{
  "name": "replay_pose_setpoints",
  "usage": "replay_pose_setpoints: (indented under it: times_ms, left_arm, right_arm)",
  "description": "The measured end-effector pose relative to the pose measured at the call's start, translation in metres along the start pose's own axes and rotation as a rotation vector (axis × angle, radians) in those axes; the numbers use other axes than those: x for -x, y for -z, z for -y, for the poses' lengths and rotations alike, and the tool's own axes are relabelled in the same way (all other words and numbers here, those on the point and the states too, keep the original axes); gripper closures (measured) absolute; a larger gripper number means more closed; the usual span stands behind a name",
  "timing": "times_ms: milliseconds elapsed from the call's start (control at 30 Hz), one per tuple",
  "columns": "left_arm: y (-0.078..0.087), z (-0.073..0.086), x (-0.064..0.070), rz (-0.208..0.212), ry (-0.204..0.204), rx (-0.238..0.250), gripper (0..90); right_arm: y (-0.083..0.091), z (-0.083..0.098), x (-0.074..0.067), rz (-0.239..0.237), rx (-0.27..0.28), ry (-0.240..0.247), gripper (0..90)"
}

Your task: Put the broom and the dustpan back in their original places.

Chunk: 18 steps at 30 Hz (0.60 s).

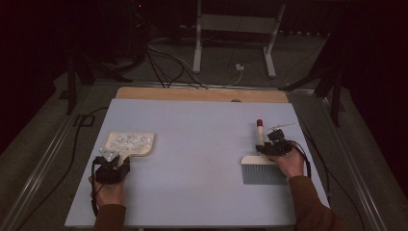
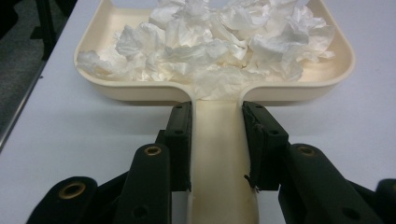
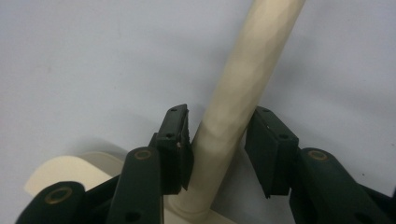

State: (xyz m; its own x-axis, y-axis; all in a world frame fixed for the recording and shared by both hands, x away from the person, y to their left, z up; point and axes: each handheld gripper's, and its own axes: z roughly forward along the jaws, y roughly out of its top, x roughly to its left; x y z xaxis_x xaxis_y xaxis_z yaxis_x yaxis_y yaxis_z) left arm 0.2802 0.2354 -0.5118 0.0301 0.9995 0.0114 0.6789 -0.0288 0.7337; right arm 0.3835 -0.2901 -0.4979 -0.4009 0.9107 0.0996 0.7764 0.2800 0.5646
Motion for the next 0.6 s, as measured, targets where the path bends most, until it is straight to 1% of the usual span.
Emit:
replay_pose_setpoints:
  times_ms: [67, 200, 300, 400, 600]
  left_arm:
    - [-0.001, 0.0, -0.002, 0.011, -0.004, 0.01, 66.6]
    - [-0.004, 0.0, -0.002, 0.032, -0.027, 0.019, 66.6]
    - [-0.006, -0.001, -0.002, 0.035, -0.033, 0.014, 66.6]
    - [-0.008, -0.001, -0.001, 0.041, -0.038, 0.019, 66.5]
    - [-0.011, -0.001, -0.001, 0.046, -0.028, 0.026, 66.5]
  right_arm:
    - [0.0, 0.0, -0.001, 0.013, -0.004, 0.003, 59.3]
    - [0.0, 0.003, -0.001, 0.025, -0.016, 0.005, 57.3]
    - [0.001, 0.005, -0.001, 0.031, -0.015, 0.002, 56.7]
    - [0.006, 0.006, -0.001, 0.037, 0.013, -0.008, 53.2]
    - [0.013, 0.01, -0.006, 0.05, 0.083, -0.02, 44.4]
